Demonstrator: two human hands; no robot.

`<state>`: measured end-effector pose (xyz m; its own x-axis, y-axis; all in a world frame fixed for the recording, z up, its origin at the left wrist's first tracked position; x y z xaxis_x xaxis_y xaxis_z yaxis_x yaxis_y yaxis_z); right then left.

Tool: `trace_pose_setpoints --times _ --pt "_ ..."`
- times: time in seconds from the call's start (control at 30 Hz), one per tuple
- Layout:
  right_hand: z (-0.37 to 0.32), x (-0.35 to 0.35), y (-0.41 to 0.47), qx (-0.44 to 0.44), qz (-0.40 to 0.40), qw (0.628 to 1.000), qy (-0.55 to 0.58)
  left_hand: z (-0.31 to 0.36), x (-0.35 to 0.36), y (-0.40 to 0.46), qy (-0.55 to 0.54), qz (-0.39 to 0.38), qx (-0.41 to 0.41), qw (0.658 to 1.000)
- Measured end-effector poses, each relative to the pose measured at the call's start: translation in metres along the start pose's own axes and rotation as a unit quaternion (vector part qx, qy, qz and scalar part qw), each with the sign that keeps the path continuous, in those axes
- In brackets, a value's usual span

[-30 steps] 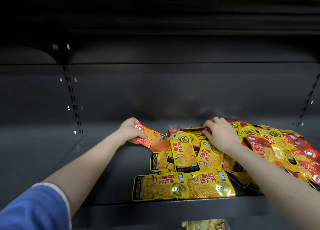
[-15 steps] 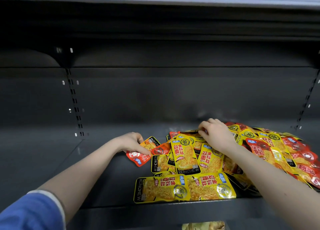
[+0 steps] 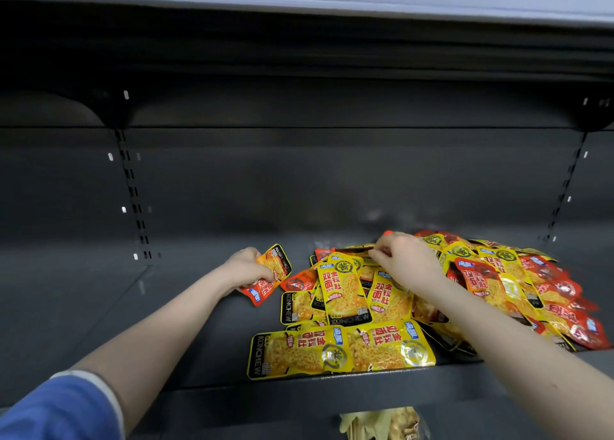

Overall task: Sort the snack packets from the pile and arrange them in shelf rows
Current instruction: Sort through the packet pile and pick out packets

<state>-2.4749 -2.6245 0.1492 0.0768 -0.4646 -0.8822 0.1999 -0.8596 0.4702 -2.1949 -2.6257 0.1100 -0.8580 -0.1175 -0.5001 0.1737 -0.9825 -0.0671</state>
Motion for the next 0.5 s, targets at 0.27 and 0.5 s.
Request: trace_pose_setpoints --times 0.27,0.5 --pt "-0.045 0.005 -0.013 -0.029 -0.158 0.975 -0.154 -0.004 -0.005 -0.009 -0.073 0.018 0.006 0.997" --pt "-0.062 0.007 -0.012 0.018 -0.229 0.973 -0.024 -0.017 -0.015 -0.022 -0.089 0.034 -0.011 0.995"
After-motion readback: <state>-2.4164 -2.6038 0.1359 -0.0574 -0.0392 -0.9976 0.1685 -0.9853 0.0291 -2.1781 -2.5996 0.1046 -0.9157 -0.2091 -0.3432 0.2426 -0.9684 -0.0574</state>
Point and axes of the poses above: each hand's wrist, its own y-axis towards the middle knuckle, its own x-axis out of the palm, z = x × y, the point moved 3 cm from there along y, towards the middle knuckle, and after that the axes turned 15 degrees about -y, right-handed, at the moved point
